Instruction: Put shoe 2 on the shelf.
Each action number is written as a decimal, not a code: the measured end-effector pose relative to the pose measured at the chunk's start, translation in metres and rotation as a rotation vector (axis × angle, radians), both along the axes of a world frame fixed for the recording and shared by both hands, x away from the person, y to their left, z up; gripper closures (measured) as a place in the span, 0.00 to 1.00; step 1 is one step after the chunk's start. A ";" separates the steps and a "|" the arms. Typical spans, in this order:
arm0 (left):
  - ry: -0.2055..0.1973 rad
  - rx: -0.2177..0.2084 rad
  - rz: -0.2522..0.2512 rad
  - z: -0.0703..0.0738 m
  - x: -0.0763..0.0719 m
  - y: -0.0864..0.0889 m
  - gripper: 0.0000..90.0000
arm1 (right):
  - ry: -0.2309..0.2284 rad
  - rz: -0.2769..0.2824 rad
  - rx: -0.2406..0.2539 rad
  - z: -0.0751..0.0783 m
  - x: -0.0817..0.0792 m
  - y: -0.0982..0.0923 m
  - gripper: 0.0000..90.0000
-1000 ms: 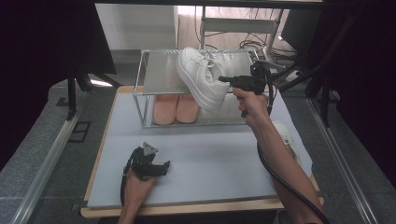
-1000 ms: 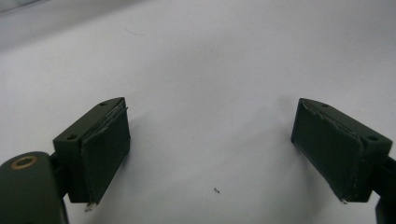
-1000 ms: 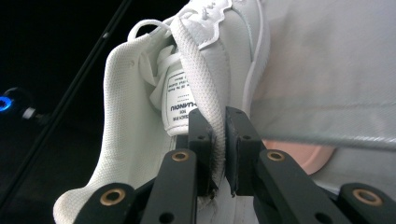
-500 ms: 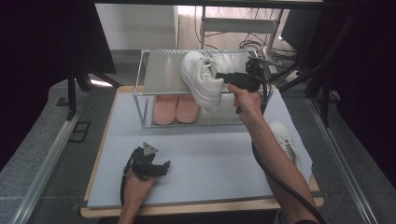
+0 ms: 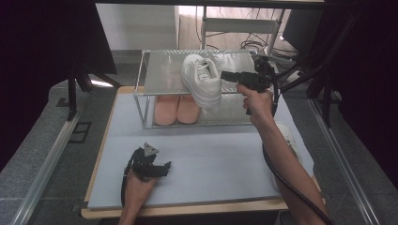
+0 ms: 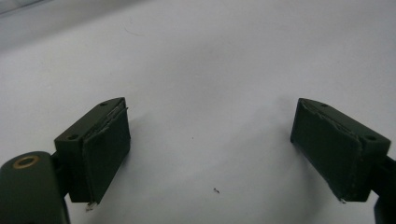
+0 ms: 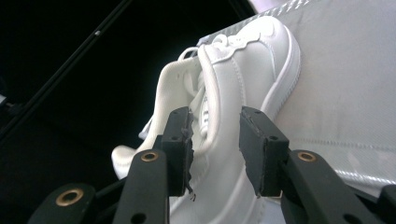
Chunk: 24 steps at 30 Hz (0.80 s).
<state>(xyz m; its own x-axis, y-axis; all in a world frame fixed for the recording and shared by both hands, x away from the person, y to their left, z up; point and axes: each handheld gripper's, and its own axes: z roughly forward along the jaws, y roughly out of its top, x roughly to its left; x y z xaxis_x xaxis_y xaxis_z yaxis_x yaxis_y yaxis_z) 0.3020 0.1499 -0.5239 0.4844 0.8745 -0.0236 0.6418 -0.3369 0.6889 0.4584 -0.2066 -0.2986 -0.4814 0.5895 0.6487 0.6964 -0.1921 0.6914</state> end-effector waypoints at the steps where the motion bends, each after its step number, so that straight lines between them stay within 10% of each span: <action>1: 0.000 0.000 0.000 0.000 0.000 0.000 0.14 | -0.001 0.001 0.004 -0.001 -0.001 -0.002 0.71; 24: -0.001 0.001 0.000 0.000 0.000 0.000 0.14 | -0.189 0.108 -0.214 -0.047 -0.046 0.000 1.00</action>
